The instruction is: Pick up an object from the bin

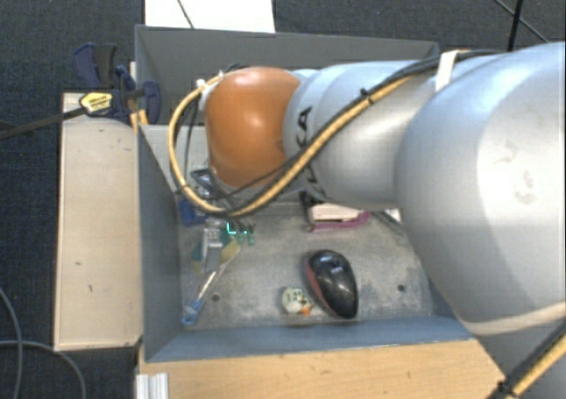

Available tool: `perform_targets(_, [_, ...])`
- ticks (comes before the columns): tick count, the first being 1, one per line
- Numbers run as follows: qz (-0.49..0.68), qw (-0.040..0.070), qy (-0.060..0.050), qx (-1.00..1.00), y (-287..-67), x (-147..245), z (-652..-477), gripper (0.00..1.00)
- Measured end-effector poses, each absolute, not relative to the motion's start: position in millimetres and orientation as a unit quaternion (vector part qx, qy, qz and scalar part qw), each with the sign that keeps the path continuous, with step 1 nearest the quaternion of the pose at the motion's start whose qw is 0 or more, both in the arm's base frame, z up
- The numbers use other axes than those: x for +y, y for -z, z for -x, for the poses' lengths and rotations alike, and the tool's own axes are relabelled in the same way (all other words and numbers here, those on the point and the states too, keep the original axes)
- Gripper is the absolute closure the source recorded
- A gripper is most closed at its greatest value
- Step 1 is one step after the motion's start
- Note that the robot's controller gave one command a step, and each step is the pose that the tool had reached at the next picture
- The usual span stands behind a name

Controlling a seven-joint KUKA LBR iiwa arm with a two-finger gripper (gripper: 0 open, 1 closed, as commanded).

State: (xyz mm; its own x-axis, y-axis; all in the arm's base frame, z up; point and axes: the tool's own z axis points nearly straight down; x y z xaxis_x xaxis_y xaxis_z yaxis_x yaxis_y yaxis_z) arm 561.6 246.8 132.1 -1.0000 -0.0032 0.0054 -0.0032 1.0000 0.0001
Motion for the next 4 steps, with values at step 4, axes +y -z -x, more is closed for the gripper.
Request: perform_targets(4, [-0.294,0.000,0.000,-0.956,-70,214,-530.4,0.00])
